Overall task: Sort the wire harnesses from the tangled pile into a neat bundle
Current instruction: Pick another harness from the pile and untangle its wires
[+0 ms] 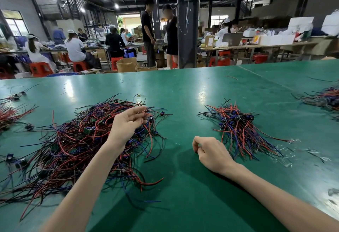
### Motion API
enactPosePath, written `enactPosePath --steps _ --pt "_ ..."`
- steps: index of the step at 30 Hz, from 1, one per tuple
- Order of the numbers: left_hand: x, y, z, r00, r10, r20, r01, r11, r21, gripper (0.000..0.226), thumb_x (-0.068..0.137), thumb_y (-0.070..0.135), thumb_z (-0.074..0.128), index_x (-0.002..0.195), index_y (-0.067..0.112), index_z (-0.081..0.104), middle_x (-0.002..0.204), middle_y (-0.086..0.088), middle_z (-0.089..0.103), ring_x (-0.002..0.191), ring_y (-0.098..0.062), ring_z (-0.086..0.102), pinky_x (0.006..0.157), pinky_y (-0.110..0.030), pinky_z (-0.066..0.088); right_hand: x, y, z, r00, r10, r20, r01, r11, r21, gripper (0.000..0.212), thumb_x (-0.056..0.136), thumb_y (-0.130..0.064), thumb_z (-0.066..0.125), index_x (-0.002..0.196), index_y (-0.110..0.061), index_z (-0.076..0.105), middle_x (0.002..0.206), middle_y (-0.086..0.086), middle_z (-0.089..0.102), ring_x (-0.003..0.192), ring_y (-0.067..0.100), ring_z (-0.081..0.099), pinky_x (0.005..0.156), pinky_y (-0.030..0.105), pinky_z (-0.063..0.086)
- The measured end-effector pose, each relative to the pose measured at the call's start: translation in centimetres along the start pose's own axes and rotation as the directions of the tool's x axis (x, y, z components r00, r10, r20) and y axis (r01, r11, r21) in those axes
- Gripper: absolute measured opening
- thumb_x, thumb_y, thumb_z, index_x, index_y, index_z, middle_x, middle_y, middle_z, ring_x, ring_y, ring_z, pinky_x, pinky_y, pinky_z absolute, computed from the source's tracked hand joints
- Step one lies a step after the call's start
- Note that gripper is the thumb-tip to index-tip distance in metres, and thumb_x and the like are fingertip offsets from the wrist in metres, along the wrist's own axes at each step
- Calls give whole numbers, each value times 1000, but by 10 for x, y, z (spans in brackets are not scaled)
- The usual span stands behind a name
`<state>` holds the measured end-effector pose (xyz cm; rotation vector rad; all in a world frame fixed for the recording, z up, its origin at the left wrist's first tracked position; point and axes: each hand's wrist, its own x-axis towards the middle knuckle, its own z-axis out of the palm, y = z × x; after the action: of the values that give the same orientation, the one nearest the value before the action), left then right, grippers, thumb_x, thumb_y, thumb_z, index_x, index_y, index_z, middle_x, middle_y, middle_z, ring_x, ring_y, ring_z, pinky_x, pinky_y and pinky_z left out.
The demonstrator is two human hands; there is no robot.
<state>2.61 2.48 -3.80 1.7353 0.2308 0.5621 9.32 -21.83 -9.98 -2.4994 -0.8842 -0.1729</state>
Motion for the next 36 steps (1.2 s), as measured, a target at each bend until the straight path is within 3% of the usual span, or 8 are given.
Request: enactPosePath --steps 5,8,13,18,23,29,33,36 --pt "-3 -8 2 993 -117 21 111 977 180 40 86 -4 52 111 22 69 102 8 71 89 -3 63 91 -22 43 1 0 1 999 28 27 -28 1000 -12 22 78 0 42 81 -20 52 84 1 63 81 28 54 66 32 39" --pt "-10 -8 6 997 27 -70 -3 944 329 20 90 20 59 104 31 71 92 12 71 85 -1 60 73 -12 42 2 2 3 999 31 16 -30 999 -23 21 78 -1 43 81 -20 53 83 0 63 79 26 54 64 31 38" --pt "-27 2 18 946 319 -57 -275 882 384 16 88 23 66 101 23 74 96 14 71 96 -2 63 87 -19 48 8 4 4 996 69 -51 -54 965 256 24 81 1 53 74 -22 56 52 -4 43 53 15 39 56 30 34" --pt "-54 2 44 932 359 48 -357 890 282 19 82 8 71 97 19 76 95 7 71 94 -2 63 88 -21 50 14 -8 -3 962 214 169 -249 435 865 18 97 -11 47 90 -8 63 69 8 61 55 17 56 54 23 46" --pt "-74 0 64 880 453 143 -475 826 305 20 81 6 71 92 22 75 88 8 69 86 -2 63 83 -23 50 16 -17 -5 897 81 434 -434 -10 901 34 101 -27 36 101 0 57 83 15 67 68 21 66 63 29 55" --pt "-89 4 74 843 501 196 -538 782 316 19 81 12 69 92 25 75 84 6 65 84 -9 59 76 -15 46 16 -22 -3 806 -136 577 -590 -103 801 45 95 -34 41 114 1 61 97 19 69 84 24 68 79 31 54" --pt "-99 7 79 843 463 275 -523 826 210 15 84 16 66 92 26 74 88 8 64 89 -12 59 75 -31 54 14 -24 -5 746 -322 583 -652 -175 737 39 93 -31 46 102 -2 71 96 17 69 89 24 68 84 31 54" --pt "-104 7 83 809 462 363 -552 809 200 14 83 17 65 93 22 74 86 4 64 92 -10 56 79 -35 52 15 -25 -5 703 -348 620 -684 -95 723 46 94 -35 47 120 1 61 129 25 52 119 33 48 110 39 31"
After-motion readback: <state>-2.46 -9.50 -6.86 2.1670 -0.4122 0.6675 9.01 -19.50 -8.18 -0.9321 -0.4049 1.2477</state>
